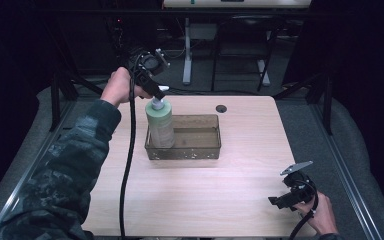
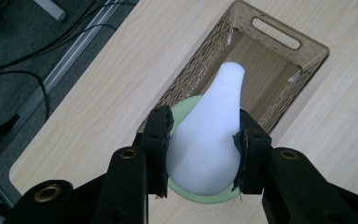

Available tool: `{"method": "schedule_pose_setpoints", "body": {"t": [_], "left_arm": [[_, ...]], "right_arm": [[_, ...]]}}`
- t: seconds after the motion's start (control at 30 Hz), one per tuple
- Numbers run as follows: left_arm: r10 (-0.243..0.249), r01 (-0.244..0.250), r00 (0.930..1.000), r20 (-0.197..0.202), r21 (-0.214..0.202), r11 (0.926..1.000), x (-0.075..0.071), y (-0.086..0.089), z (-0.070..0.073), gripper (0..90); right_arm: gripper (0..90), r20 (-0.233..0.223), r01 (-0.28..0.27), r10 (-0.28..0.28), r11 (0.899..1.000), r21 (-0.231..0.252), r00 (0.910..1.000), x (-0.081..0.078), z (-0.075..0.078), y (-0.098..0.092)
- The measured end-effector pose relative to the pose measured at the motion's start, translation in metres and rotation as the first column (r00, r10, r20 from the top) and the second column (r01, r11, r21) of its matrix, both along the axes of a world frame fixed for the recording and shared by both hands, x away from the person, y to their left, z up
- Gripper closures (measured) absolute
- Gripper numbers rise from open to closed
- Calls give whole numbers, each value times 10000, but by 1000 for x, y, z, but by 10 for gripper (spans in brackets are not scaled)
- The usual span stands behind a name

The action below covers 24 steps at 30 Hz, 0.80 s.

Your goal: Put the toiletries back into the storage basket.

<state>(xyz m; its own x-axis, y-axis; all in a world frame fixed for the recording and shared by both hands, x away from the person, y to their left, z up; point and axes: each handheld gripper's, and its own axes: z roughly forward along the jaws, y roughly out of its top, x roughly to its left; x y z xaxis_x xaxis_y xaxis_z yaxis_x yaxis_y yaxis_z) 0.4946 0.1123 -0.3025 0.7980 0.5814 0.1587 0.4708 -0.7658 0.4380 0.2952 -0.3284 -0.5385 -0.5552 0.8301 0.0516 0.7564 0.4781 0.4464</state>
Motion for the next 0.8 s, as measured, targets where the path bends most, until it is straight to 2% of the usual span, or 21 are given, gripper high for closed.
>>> {"method": "schedule_pose_setpoints", "body": {"t": [0.13, 0.27, 0.63, 0.8], "left_arm": [[0, -1, 10000, -20, -81, 10000, -1, 3, -4, 629], [-22, 22, 9999, -122, 20, 10000, -1, 4, -9, 629], [-118, 119, 9993, -344, 24, 9999, -6, 9, -13, 629], [-176, 184, 9990, -409, 195, 9996, -6, 12, -18, 629]], "right_arm": [[7, -13, 14, -14, 10000, 16, 10000, 0, -1, 1], [7, -25, -27, 27, 10000, 6, 10000, 0, -1, 1], [9, 14, -31, 31, 10000, -44, 10000, 0, -1, 1], [9, 51, -57, 57, 10000, -42, 10000, 0, -1, 1]]}}
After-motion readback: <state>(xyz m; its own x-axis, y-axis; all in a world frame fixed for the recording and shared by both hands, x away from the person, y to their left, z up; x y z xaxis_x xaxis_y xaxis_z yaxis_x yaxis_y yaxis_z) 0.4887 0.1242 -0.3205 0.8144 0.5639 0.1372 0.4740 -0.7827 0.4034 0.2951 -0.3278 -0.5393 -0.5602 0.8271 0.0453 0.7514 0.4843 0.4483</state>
